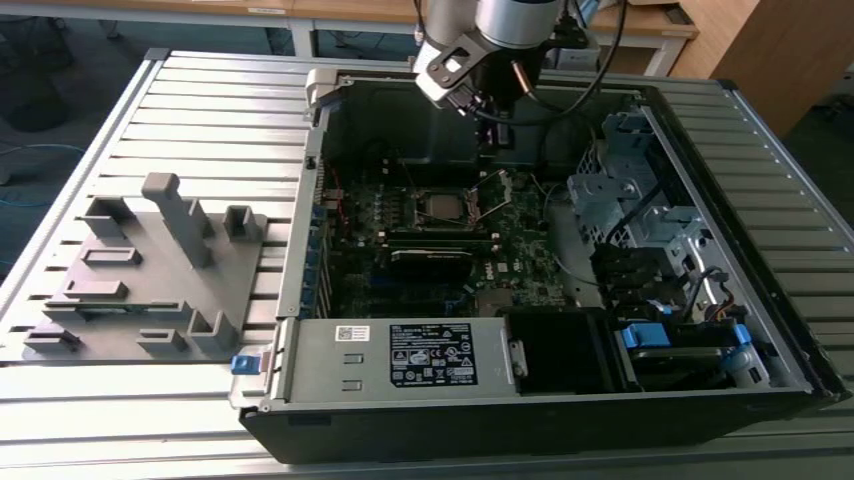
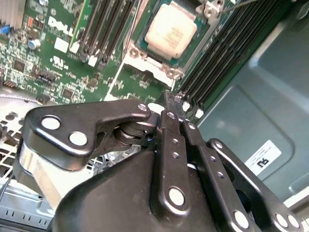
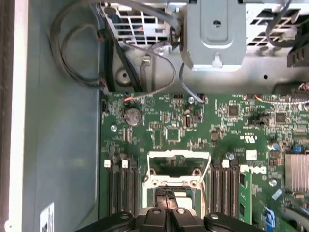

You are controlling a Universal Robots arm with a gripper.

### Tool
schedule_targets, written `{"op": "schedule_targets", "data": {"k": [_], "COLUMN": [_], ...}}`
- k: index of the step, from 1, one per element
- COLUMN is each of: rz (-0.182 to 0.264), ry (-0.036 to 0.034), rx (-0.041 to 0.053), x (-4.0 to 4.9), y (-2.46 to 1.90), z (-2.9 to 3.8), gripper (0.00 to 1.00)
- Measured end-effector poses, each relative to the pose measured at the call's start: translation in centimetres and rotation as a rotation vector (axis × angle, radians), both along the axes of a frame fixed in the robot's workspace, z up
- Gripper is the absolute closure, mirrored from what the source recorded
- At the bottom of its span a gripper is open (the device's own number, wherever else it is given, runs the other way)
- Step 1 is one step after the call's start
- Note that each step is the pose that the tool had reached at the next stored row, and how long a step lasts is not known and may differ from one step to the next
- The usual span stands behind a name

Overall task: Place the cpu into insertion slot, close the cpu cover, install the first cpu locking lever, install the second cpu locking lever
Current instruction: 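Close the cpu cover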

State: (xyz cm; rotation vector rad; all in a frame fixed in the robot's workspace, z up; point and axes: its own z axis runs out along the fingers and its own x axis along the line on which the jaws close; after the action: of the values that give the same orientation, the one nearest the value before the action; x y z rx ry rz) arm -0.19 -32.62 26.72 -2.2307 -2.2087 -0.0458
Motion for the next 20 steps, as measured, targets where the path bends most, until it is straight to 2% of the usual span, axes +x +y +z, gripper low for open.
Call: {"op": "schedule_targets", "data": {"k": [14,15,20], "rz": [0.000,0.000,0.000], "ry": [0.0000,0.0001,0.0000], "rx": [0.0001,0.0000,0.0001], "x": [2.46,2.86,2.95], "y": [0.48,0.58,0.60], "z": [-0.09,-0.10,-0.10], "gripper": [0.90,0.90,0.90]}}
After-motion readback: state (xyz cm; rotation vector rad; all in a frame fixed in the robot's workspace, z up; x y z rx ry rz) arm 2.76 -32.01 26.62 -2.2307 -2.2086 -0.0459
